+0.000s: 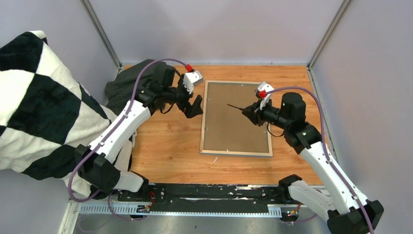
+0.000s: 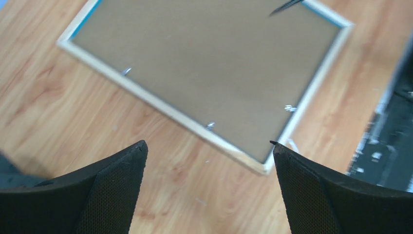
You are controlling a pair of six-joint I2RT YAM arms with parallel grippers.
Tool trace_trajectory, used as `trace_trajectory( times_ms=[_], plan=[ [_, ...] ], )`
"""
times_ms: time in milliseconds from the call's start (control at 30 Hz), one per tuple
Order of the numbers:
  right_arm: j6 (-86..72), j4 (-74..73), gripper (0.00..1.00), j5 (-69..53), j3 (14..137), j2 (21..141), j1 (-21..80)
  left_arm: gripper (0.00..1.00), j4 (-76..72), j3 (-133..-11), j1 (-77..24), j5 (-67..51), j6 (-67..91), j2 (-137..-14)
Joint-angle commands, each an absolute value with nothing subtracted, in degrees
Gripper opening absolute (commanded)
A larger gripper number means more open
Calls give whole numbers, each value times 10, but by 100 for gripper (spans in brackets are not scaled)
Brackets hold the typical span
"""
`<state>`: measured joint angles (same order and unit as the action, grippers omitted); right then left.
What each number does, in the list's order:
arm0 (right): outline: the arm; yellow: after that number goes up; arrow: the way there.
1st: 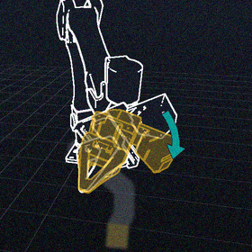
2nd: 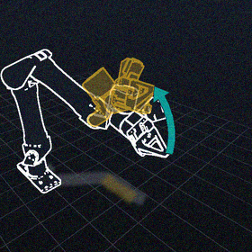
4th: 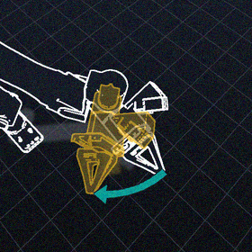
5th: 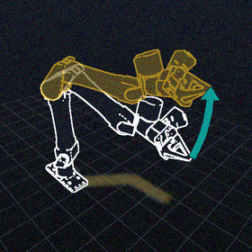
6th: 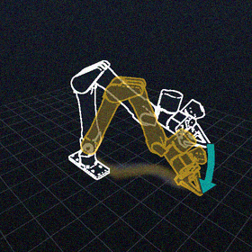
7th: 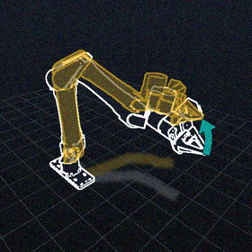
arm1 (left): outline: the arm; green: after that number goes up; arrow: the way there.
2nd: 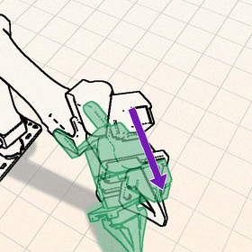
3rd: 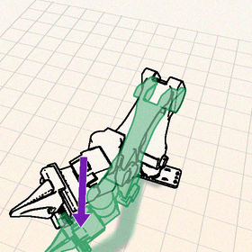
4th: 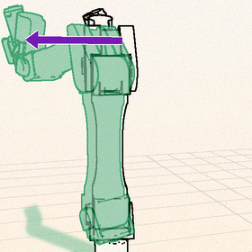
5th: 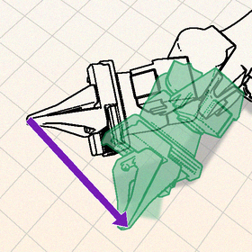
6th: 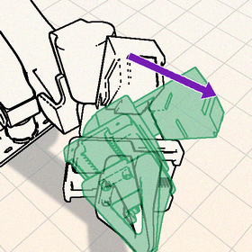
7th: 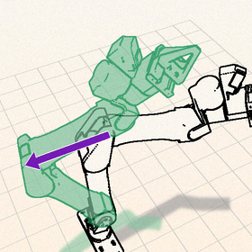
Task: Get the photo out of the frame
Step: Adjust the photo frame at the center of the board.
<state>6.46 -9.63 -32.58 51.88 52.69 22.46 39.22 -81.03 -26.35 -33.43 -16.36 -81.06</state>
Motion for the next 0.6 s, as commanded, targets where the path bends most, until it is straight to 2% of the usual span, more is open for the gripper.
trace_trajectory(
  times_ms=[0, 233, 367, 567],
  plan=[
    [204, -190, 0, -148, 482, 475, 218, 100, 257, -728, -263, -176, -163, -808],
    [271, -232, 0, -39, 431, 442, 218, 100, 199, -688, -263, -128, -207, -879],
    [271, -232, 0, -14, 415, 451, 218, 100, 155, -677, -259, -105, -143, -927],
    [280, -220, 0, -15, 402, 458, 217, 100, 157, -734, -255, -114, -68, -1007]
  ],
)
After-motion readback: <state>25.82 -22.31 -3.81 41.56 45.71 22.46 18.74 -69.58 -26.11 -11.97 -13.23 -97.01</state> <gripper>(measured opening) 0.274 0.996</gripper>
